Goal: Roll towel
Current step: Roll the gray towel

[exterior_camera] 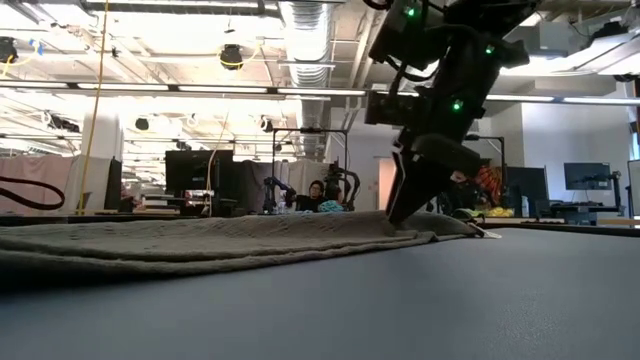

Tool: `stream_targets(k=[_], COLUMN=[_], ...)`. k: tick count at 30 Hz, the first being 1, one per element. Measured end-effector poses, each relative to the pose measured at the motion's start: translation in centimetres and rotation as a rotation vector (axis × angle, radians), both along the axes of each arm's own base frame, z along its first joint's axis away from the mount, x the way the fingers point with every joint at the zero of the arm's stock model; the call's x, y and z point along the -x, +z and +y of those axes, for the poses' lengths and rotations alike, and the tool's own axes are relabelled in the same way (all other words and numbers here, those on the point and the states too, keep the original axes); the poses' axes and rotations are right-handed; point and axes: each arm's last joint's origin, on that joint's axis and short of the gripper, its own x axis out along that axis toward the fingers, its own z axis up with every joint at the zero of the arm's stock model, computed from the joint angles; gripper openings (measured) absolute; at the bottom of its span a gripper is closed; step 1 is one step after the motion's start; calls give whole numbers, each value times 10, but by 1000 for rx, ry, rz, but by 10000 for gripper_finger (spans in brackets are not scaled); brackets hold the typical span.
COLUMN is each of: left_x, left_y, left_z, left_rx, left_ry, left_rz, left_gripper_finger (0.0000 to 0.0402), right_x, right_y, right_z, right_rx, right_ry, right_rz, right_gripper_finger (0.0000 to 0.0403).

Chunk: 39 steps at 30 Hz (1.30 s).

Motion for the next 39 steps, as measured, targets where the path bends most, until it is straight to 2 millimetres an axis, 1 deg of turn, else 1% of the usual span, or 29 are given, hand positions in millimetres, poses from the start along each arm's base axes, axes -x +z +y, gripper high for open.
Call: stream_targets(k=[8, 12, 17, 20, 22, 24, 26, 34, 36, 39], left_x=[0, 0, 1, 2, 3, 3, 3, 3, 3, 3], left_y=[0, 0, 0, 0, 0, -1, -1, -1, -1, -1], left_z=[0, 0, -1, -1, -2, -1, -1, -1, -1, -1], left_rx=[0, -3, -3, -5, -4, -5, -6, -7, -7, -6], left_ry=[-1, -11, -14, -16, -15, -14, -14, -13, -13, -12], left_rz=[1, -1, 0, 0, 6, 7, 7, 6, 7, 7], left_gripper_finger=[0, 0, 0, 0, 0, 0, 0, 0, 0, 0], right_x=[3, 2, -3, -5, -5, -6, -5, -5, -7, -9], right_y=[-4, -5, -21, -24, -23, -23, -21, -19, -17, -12], right_z=[-1, -6, -11, -12, -12, -12, -13, -13, -13, -13], right_rx=[12, 28, 44, 64, 73, 79, 85, 100, 102, 105], right_ry=[82, 97, 122, 115, 107, 110, 120, 147, 150, 147], right_rz=[36, 42, 90, 95, 83, 80, 84, 99, 101, 112], right_gripper_finger=[182, 182, 182, 181, 176, 163, 140, 22, 11, 19])
